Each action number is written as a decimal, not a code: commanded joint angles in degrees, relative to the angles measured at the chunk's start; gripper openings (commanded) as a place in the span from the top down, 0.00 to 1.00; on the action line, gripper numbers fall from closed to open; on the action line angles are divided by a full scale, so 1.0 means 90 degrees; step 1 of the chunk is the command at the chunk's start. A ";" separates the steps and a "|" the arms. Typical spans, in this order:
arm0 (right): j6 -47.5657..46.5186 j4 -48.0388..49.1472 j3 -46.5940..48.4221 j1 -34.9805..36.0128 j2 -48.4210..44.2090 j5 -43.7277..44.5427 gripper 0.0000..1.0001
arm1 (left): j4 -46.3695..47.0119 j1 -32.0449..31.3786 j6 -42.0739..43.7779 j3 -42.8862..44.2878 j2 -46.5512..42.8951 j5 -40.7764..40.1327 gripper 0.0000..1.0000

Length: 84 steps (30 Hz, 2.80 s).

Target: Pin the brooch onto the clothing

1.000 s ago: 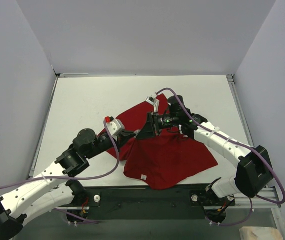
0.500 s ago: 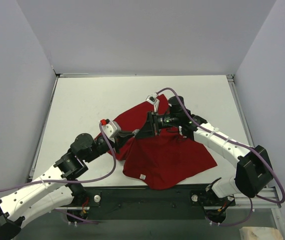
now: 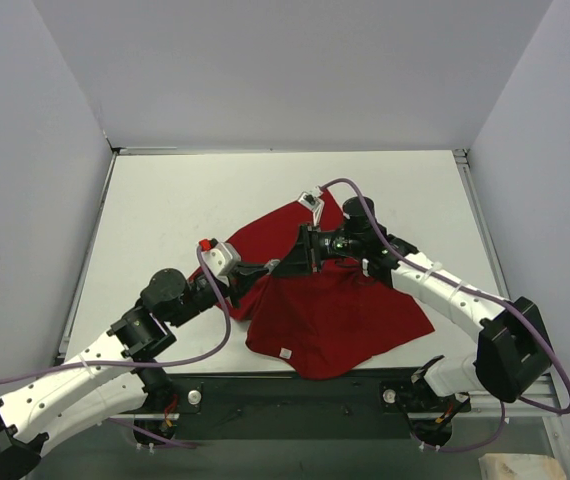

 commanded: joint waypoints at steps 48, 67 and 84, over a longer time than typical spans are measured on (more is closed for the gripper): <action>-0.0781 0.1593 -0.0810 -0.0271 -0.1174 -0.1024 0.45 | 0.1778 0.1413 -0.2049 0.0323 0.0842 0.3404 1.00; -0.0547 0.1875 -0.0742 -0.0329 -0.1124 -0.0731 0.61 | 0.2139 0.1452 -0.2333 0.0323 0.1018 0.3952 1.00; -0.0439 0.1886 -0.0615 -0.0202 -0.0861 -0.0702 0.74 | 0.2218 0.1452 -0.2411 0.0420 0.1233 0.4206 1.00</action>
